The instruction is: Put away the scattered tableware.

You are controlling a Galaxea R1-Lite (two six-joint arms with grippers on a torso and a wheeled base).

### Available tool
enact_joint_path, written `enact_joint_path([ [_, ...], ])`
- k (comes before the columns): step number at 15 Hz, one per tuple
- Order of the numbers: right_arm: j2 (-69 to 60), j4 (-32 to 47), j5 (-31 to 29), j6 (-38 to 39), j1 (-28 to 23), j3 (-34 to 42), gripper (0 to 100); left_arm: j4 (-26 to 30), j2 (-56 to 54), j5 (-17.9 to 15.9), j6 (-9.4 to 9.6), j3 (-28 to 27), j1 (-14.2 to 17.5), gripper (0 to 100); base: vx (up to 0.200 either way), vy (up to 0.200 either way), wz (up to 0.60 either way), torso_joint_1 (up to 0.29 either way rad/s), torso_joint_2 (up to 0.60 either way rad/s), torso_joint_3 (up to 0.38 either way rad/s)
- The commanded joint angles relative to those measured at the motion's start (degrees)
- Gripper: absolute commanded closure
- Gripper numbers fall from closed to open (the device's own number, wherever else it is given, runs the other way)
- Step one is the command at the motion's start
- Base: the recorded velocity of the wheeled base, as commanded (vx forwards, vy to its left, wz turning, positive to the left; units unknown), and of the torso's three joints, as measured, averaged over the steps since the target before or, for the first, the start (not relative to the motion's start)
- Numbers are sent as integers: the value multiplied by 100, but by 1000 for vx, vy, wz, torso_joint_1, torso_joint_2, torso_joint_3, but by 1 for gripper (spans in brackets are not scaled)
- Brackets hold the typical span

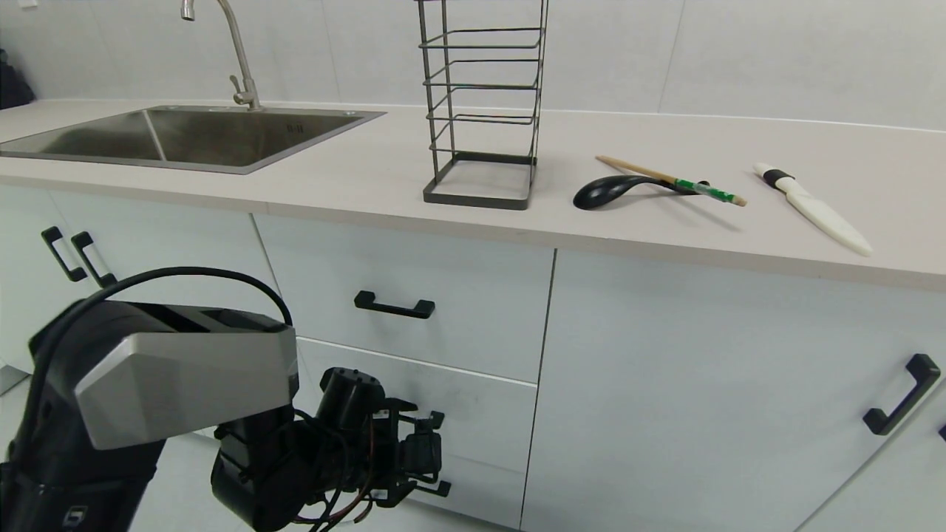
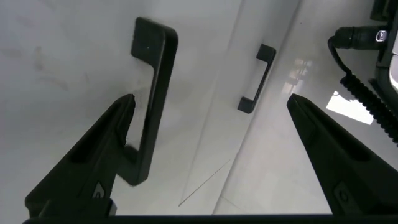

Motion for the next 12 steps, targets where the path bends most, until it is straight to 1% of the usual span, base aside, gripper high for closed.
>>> enact_joint_path([
  [1, 9, 2, 0, -1, 2, 1, 100, 22, 172, -2, 6, -71, -5, 0, 0, 0, 0, 0, 0, 0],
  [7, 9, 2, 0, -1, 2, 1, 100, 127, 225, -81, -29, 289, -41, 0, 0, 0, 0, 0, 0, 0],
  [12, 9, 2, 0, -1, 2, 1, 100, 119, 207, -81, -20, 377, -49, 0, 0, 0, 0, 0, 0, 0],
])
